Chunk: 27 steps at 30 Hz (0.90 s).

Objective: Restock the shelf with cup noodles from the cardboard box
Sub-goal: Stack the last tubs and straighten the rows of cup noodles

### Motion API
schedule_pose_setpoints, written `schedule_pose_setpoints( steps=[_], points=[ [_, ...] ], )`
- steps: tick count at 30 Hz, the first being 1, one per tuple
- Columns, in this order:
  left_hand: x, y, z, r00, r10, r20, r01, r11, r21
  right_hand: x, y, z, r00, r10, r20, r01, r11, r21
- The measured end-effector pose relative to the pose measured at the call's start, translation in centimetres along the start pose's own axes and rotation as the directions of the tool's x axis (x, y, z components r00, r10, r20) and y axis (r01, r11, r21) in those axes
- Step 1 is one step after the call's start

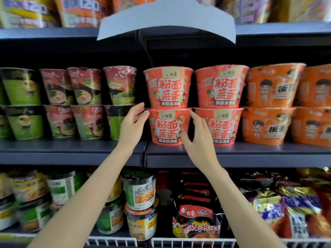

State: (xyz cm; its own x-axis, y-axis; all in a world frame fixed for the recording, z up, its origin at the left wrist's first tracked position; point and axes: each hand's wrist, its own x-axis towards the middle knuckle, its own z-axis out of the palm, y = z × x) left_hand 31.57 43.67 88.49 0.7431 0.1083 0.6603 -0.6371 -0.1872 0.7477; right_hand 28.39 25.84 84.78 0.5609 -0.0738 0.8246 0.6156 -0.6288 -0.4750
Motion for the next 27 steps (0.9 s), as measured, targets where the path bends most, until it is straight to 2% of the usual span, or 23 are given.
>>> schedule_pose_setpoints(
  steps=[2, 4, 5, 7, 10, 13, 14, 16, 19, 22, 27],
  points=[
    [-1.8, 0.3, -1.5, 0.979, 0.195, -0.053, -0.184, 0.968, 0.168, -0.7, -0.4, -0.6, 0.992, -0.125, -0.022, 0.125, 0.992, -0.014],
    [-3.3, 0.0, -4.1, 0.899, 0.434, -0.055, -0.375, 0.831, 0.412, -1.0, -1.2, -0.3, 0.974, -0.225, 0.000, 0.224, 0.974, -0.018],
    [-3.7, -0.1, -4.9, 0.860, 0.511, -0.016, -0.438, 0.753, 0.491, -1.1, -1.4, -0.5, 0.965, -0.261, 0.000, 0.261, 0.964, -0.043],
    [-4.0, -0.3, -7.8, 0.822, 0.569, 0.028, -0.467, 0.644, 0.606, -1.0, -2.7, 0.5, 0.945, -0.326, 0.003, 0.326, 0.944, -0.041],
    [-2.8, -0.3, -11.7, 0.876, 0.482, 0.024, -0.381, 0.660, 0.647, -0.8, -4.6, 3.3, 0.936, -0.345, 0.072, 0.347, 0.938, -0.010],
    [-0.7, -0.7, -13.7, 0.980, 0.197, -0.017, -0.144, 0.772, 0.620, 0.0, -6.3, 6.2, 0.934, -0.314, 0.172, 0.324, 0.946, -0.029],
    [0.1, -1.0, -14.0, 0.995, 0.096, -0.017, -0.067, 0.800, 0.596, 0.5, -6.8, 6.9, 0.934, -0.298, 0.197, 0.311, 0.950, -0.039],
    [1.7, -1.6, -14.3, 0.999, -0.016, 0.033, -0.006, 0.819, 0.574, 1.7, -7.7, 8.5, 0.941, -0.256, 0.223, 0.274, 0.960, -0.055],
    [3.7, -2.7, -14.0, 0.987, -0.057, 0.147, -0.024, 0.867, 0.499, 3.8, -8.6, 11.1, 0.960, -0.073, 0.271, 0.099, 0.992, -0.084],
    [5.5, -4.4, -13.4, 0.963, -0.104, 0.250, -0.005, 0.916, 0.401, 5.7, -8.9, 13.9, 0.932, 0.144, 0.333, -0.120, 0.989, -0.092],
    [7.9, -6.5, -13.4, 0.918, -0.061, 0.392, -0.091, 0.929, 0.358, 7.1, -8.9, 16.3, 0.916, 0.275, 0.291, -0.255, 0.961, -0.104]
  ],
)
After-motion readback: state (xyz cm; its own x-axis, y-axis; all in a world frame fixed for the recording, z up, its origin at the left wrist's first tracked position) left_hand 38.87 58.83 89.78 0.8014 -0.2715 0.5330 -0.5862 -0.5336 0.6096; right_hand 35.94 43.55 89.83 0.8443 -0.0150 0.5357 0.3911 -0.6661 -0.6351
